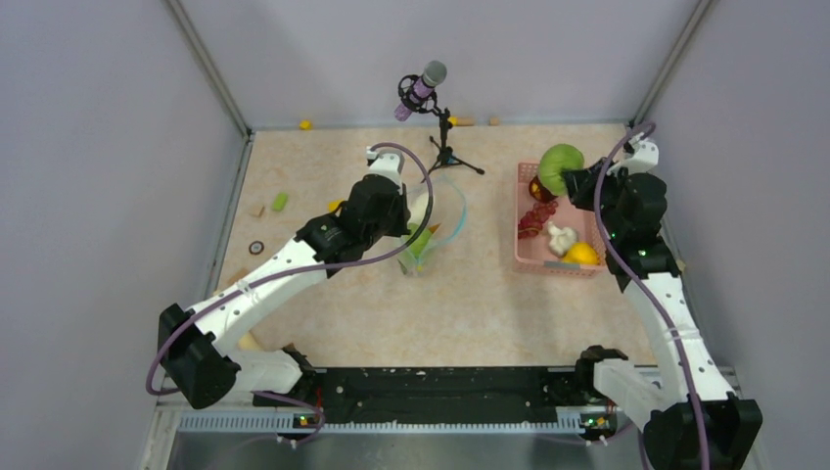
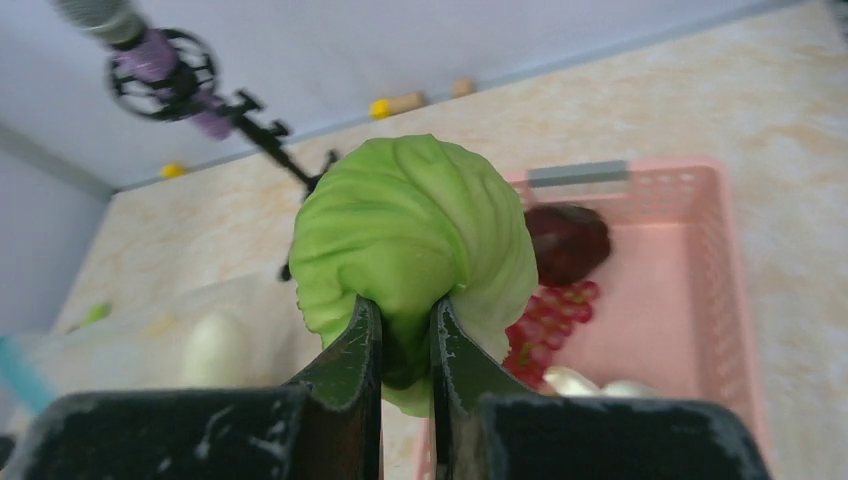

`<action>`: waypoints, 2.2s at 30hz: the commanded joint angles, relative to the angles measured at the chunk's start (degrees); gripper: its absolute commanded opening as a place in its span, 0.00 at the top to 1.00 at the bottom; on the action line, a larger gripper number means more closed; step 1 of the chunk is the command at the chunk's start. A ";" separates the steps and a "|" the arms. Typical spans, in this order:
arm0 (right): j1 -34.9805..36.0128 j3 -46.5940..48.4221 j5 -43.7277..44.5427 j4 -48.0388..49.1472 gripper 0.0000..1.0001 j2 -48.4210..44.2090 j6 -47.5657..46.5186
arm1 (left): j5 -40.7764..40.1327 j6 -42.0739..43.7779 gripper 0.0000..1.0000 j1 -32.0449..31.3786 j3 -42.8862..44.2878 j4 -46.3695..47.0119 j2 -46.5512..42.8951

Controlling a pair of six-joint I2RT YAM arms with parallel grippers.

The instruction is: Place the food in the zip-top bag and seal the zipper

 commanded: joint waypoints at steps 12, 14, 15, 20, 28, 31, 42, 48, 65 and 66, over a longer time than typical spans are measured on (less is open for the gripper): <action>-0.14 -5.60 -58.28 35.34 1.00 -2.66 14.03 | 2.24 -0.81 1.00 0.16 -0.48 4.04 -1.58; 0.38 -6.31 -61.14 40.83 1.00 -1.62 17.80 | 2.74 -0.91 1.00 0.16 -0.51 4.04 -1.67; 0.83 -6.42 -62.04 43.01 1.00 -1.14 19.20 | 2.78 -0.91 1.00 0.15 -0.68 4.18 -1.65; 7.37 -5.72 -63.59 46.69 1.00 1.26 20.32 | 3.06 -1.41 1.00 0.16 -0.73 4.16 -1.66; 15.94 -1.33 -59.05 38.10 1.00 7.53 14.03 | 4.34 -1.48 1.00 0.16 -1.59 4.61 -2.73; 18.53 1.38 -56.00 31.36 1.00 11.40 9.85 | 5.33 -1.27 1.00 0.16 -1.90 5.39 -2.82; 20.00 5.87 -48.59 9.41 1.00 15.60 -2.87 | 4.76 -1.09 1.00 0.16 -1.73 5.18 -3.77; 22.48 7.22 -36.08 2.03 1.00 14.52 -7.00 | 6.91 -0.56 1.00 0.15 -0.90 6.23 -2.95; 33.47 13.53 -4.06 -2.68 0.61 18.10 -4.38 | 8.19 -1.32 1.00 0.16 3.11 7.04 1.79; 33.47 13.49 -3.48 -2.70 0.58 18.01 -4.39 | 7.95 -1.43 1.00 0.16 3.01 7.00 1.72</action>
